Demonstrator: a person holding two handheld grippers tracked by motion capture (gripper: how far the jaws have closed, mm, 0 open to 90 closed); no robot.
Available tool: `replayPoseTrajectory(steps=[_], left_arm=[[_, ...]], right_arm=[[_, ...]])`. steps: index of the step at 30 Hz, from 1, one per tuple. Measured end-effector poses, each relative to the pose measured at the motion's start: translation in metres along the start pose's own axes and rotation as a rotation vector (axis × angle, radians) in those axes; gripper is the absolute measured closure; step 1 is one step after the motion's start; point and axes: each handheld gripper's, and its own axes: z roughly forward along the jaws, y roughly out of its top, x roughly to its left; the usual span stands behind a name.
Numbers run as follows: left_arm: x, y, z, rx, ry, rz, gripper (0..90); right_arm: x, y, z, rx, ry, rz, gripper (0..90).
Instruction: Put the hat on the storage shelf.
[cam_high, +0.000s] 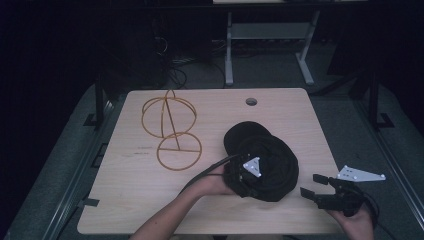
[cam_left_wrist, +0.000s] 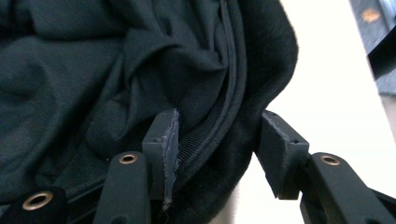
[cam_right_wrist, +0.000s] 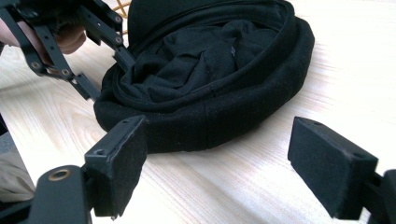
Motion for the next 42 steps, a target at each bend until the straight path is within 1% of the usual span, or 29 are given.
replayPoseTrajectory(steps=[1,3,7,10,11,12,13,14,16,17,18,21,23,25,30,33,34,35,36,38,39,40,41,42], left_arm=[[0.000,0.001,0.002,0.011,0.004,0.008,52.6],[-0.001,0.001,0.005,0.017,0.008,0.011,54.1],[0.002,0.001,0.007,0.021,-0.003,-0.005,59.2],[0.004,0.003,0.007,0.025,-0.004,-0.008,63.4],[0.002,0.004,0.008,0.011,0.011,-0.003,65.2],[0.001,0.005,0.009,0.007,0.023,0.007,67.4],[0.001,0.005,0.009,0.007,0.023,0.007,69.1],[-0.002,0.008,0.010,-0.006,0.036,0.021,71.3],[-0.004,0.011,0.010,-0.024,0.038,0.029,75.4],[-0.004,0.011,0.010,-0.024,0.038,0.029,77.3],[-0.005,0.013,0.009,-0.025,0.034,0.039,78.7],[-0.007,0.019,0.007,-0.047,0.036,0.034,80.4],[-0.007,0.020,0.001,-0.074,0.028,0.015,80.6],[-0.006,0.020,-0.006,-0.115,0.014,-0.010,80.6],[-0.005,0.022,-0.026,-0.211,0.011,-0.059,80.5],[-0.005,0.024,-0.038,-0.259,0.007,-0.073,80.5],[-0.005,0.024,-0.038,-0.259,0.007,-0.073,80.4],[-0.006,0.024,-0.046,-0.301,0.003,-0.090,80.3],[-0.006,0.024,-0.046,-0.301,0.003,-0.090,80.2],[-0.005,0.023,-0.053,-0.345,-0.022,-0.117,80.2],[-0.004,0.022,-0.061,-0.384,-0.035,-0.135,80.1],[-0.003,0.022,-0.065,-0.401,-0.039,-0.137,80.1],[-0.003,0.022,-0.065,-0.401,-0.039,-0.137,80.0],[-0.002,0.021,-0.073,-0.438,-0.052,-0.151,80.0]], right_arm=[[0.000,0.000,0.000,0.001,0.000,-0.001,19.3],[0.000,0.000,0.000,0.002,-0.001,-0.002,19.4],[0.000,0.000,-0.001,-0.002,-0.001,0.003,19.4],[0.000,-0.001,-0.001,-0.002,-0.002,0.003,19.4],[0.000,-0.001,-0.001,-0.004,-0.004,0.004,19.4],[0.000,-0.001,-0.002,-0.004,-0.005,0.004,19.6],[0.000,-0.001,-0.002,-0.005,-0.008,0.001,19.9],[0.001,-0.001,-0.003,-0.004,-0.010,0.007,19.9],[0.001,-0.001,-0.004,-0.012,-0.017,-0.001,19.9],[0.001,-0.001,-0.005,-0.014,-0.020,0.005,19.9],[0.001,-0.001,-0.005,-0.020,-0.023,0.004,19.9],[0.000,-0.001,-0.008,-0.032,-0.027,0.012,19.9],[0.000,-0.002,-0.008,-0.041,-0.029,0.012,19.8],[0.001,-0.001,-0.009,-0.047,-0.031,0.010,19.9],[0.004,-0.001,-0.010,-0.064,-0.032,-0.001,19.9],[0.005,0.000,-0.011,-0.080,-0.033,0.001,19.9],[0.005,0.000,-0.011,-0.084,-0.033,0.000,19.9],[0.006,0.000,-0.012,-0.088,-0.033,-0.003,19.9],[0.006,0.000,-0.012,-0.092,-0.031,-0.002,19.9],[0.006,0.001,-0.012,-0.095,-0.029,0.004,19.9],[0.007,0.002,-0.012,-0.107,-0.028,-0.001,19.9],[0.008,0.003,-0.012,-0.115,-0.028,-0.001,19.8],[0.008,0.003,-0.012,-0.115,-0.028,-0.001,19.8],[0.009,0.004,-0.013,-0.130,-0.029,0.001,19.5]])
